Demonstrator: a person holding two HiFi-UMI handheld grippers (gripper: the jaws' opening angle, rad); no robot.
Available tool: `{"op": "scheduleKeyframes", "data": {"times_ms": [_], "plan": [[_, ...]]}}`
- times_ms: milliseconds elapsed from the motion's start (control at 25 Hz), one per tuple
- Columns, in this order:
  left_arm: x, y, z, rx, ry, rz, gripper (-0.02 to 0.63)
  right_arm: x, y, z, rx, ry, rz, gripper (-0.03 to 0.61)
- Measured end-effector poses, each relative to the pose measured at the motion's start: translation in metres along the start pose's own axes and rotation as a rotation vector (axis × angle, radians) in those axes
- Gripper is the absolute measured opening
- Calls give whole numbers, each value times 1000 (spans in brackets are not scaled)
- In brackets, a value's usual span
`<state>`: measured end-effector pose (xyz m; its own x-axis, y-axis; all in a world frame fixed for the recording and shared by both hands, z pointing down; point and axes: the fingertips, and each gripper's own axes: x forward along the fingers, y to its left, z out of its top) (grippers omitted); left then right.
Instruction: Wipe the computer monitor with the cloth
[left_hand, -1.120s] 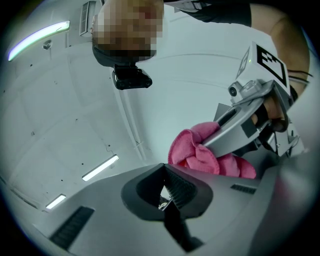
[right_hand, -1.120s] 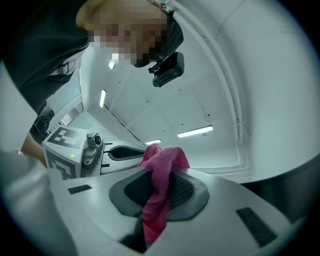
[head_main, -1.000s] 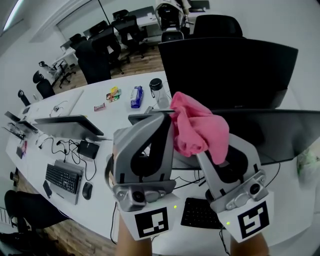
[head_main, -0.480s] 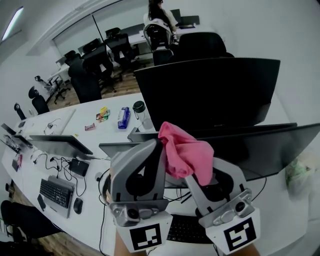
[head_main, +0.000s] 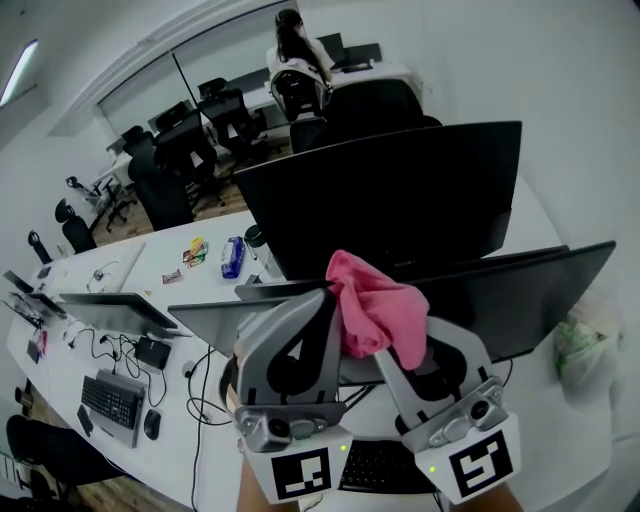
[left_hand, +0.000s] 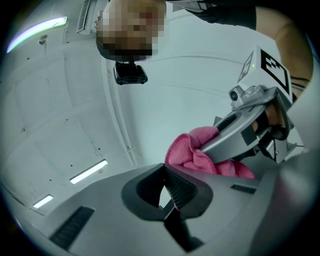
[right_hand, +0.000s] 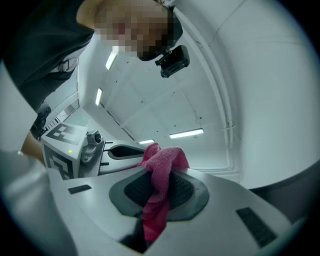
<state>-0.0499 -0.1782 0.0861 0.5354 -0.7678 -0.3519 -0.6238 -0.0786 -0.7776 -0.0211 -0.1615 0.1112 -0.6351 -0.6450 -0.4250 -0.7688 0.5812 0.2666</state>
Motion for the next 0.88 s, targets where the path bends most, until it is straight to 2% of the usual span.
{"op": "scheduleKeyframes", "data": {"times_ms": [480,880], "plan": [[41,-49,68,-6,-45,0,6,-63,-64,15,-19,6,-35,63],[70,-91,105,-5,-62,-23,6,-106,-111,19,-28,14,-69,63]]}}
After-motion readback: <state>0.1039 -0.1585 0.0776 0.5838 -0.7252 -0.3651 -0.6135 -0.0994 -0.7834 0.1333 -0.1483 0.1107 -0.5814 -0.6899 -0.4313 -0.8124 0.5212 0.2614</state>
